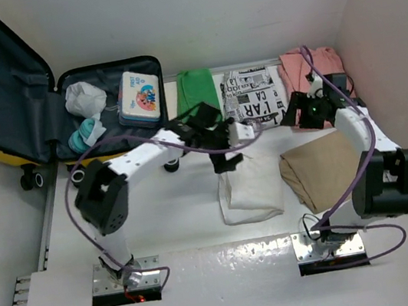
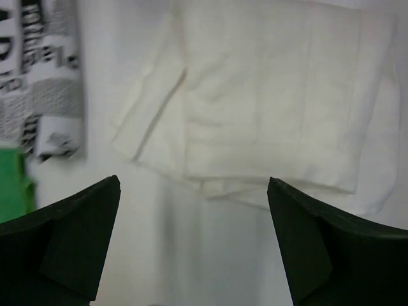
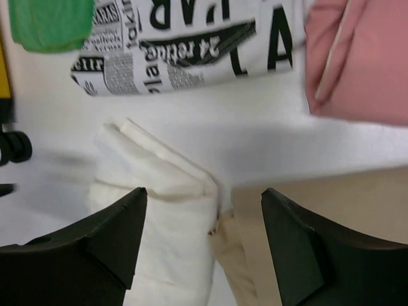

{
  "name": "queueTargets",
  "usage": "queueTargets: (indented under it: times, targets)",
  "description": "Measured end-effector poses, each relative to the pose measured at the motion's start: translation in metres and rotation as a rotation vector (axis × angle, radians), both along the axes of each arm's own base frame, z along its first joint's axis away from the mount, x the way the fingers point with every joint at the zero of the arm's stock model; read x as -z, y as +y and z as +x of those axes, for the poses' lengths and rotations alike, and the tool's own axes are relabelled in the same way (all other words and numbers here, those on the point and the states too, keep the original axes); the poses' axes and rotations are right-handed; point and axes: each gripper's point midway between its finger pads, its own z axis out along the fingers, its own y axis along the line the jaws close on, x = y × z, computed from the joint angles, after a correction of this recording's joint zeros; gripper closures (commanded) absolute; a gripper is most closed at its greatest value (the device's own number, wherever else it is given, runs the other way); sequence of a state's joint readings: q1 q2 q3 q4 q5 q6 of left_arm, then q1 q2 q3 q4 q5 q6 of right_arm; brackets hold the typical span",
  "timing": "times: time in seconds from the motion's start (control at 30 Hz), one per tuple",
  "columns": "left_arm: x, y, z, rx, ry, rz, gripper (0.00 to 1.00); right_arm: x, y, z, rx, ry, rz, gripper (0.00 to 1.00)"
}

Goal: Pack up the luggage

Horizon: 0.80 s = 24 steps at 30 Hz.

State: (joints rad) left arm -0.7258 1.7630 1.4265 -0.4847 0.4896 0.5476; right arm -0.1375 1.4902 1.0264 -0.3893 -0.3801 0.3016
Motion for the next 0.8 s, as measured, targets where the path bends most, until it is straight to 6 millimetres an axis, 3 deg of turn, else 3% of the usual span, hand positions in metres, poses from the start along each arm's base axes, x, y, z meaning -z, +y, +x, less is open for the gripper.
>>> queueTargets:
  times: [0.07, 0.27, 0.4, 0.47, 0.53, 0.67, 0.8]
  targets:
    - [0.027, -0.029, -0.017, 0.077, 0.032, 0.043, 0.01, 0.005, -0.007, -0.019, 0.009, 0.034, 0.002, 0.28]
    - [0.057, -0.088, -0.062, 0.223, 0.032, 0.083, 0.01, 0.012, -0.024, -0.056, 0.026, 0.069, 0.032, 0.28]
    - [0.079, -0.102, -0.079, 0.217, 0.062, 0.117, 0.01, 0.009, -0.033, -0.069, 0.039, 0.065, 0.071, 0.30]
    - [0.084, -0.099, -0.072, 0.143, 0.105, 0.117, 0.01, 0.005, -0.031, -0.072, 0.028, 0.051, 0.090, 0.31]
    - [0.082, -0.089, -0.053, 0.023, 0.139, 0.088, 0.01, -0.001, -0.026, -0.074, 0.007, 0.031, 0.109, 0.32]
    - [0.074, -0.032, -0.019, -0.226, 0.215, 0.060, 0.01, -0.007, -0.014, -0.080, -0.054, 0.003, 0.141, 0.41]
    - [0.044, 0.013, 0.004, -0.422, 0.325, -0.053, 0.01, 0.002, 0.006, -0.094, -0.138, 0.021, 0.162, 0.47]
